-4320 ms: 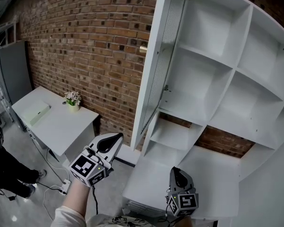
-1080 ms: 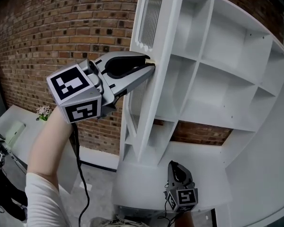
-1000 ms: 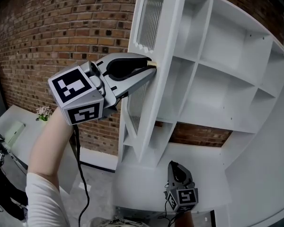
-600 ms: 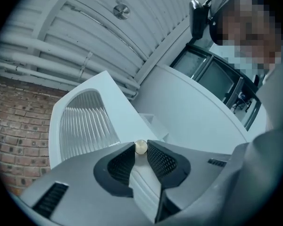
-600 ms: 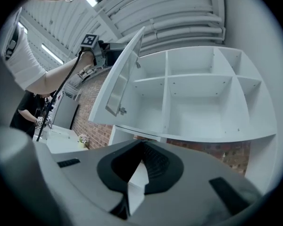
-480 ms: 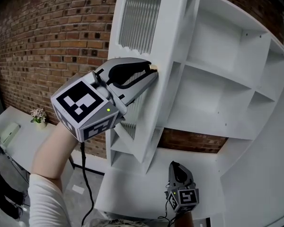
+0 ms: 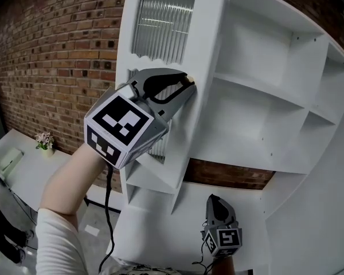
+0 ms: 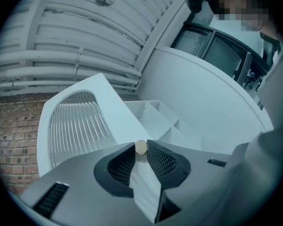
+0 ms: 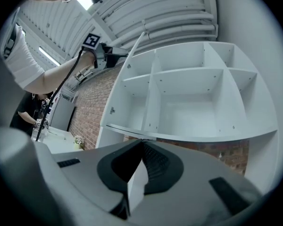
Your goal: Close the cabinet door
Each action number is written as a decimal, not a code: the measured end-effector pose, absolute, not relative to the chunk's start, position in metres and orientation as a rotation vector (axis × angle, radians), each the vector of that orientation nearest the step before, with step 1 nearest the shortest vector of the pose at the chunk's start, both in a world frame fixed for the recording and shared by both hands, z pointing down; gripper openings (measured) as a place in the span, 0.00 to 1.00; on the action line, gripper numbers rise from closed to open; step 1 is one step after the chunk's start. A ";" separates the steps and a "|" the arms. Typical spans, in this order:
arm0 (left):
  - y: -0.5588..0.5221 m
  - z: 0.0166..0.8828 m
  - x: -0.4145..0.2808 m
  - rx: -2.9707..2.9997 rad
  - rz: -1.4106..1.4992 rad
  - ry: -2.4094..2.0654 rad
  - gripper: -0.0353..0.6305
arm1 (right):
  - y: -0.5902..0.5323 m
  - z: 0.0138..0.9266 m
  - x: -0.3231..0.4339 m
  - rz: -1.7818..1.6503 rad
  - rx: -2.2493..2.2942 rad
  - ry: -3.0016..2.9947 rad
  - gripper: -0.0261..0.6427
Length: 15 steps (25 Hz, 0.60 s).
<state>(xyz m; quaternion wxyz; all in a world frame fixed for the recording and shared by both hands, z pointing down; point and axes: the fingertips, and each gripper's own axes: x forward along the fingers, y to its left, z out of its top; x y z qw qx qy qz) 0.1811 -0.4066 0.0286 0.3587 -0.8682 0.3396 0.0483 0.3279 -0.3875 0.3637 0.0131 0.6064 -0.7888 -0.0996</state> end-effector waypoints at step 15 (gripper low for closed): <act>-0.456 0.029 0.222 -2.057 0.035 1.064 0.19 | -0.429 0.371 0.351 -0.300 1.796 -2.533 0.05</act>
